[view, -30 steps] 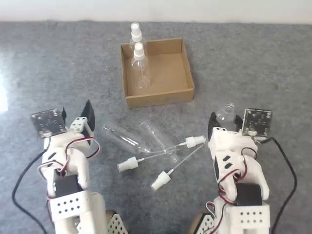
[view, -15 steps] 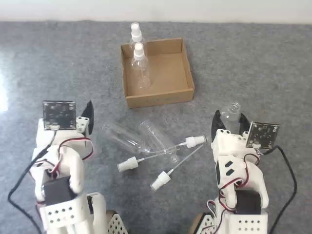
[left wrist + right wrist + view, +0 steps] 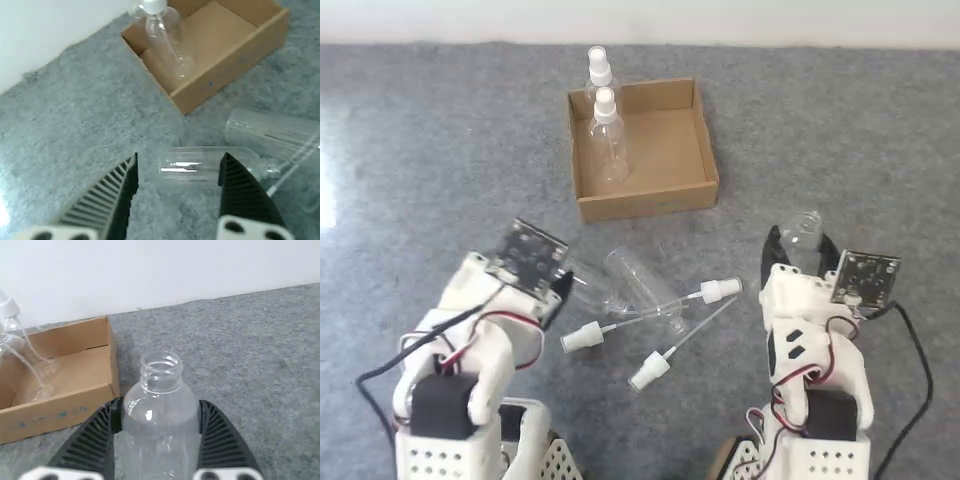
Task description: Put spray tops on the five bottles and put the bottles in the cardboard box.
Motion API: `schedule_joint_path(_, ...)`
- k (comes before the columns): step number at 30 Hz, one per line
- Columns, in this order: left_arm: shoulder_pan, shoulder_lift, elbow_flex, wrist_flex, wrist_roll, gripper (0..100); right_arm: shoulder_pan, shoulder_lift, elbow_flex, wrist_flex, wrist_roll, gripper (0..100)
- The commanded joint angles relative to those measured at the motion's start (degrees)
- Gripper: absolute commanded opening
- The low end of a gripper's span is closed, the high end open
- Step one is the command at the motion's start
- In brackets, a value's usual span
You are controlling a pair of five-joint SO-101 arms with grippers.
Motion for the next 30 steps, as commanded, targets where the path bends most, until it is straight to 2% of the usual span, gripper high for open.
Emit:
schedule_joint_path(1, 5.3, 1.1, -3.2, 3.2, -0.7, 24, 2.9, -1.3, -0.7, -2.9, -0.8, 4.4)
schedule_joint_path(5, 7.4, 5.6, -5.1, 3.3, -0.6, 24, 4.9, -1.3, -0.5, -3.6, -1.8, 4.3)
schedule_joint_path(8, 7.6, 15.5, -10.2, 3.3, -0.6, 24, 7.2, -1.3, -0.9, -3.6, -4.7, 4.5)
schedule_joint_path(13, 8.2, 31.8, -20.5, 3.3, -0.5, 24, 10.2, -1.3, -0.6, -5.1, -5.5, 4.5)
schedule_joint_path(22, 17.6, 49.2, -31.0, 2.9, 1.0, 24, 16.1, -1.3, -1.0, -5.8, -5.9, 4.3)
schedule_joint_path(26, 22.0, 55.4, -34.8, 2.9, 1.8, 24, 19.0, -1.3, -0.8, -6.5, -10.3, 4.3)
schedule_joint_path(30, 25.9, 62.1, -38.1, 2.9, 1.8, 24, 20.7, -1.3, -0.7, -6.9, -11.1, 4.5)
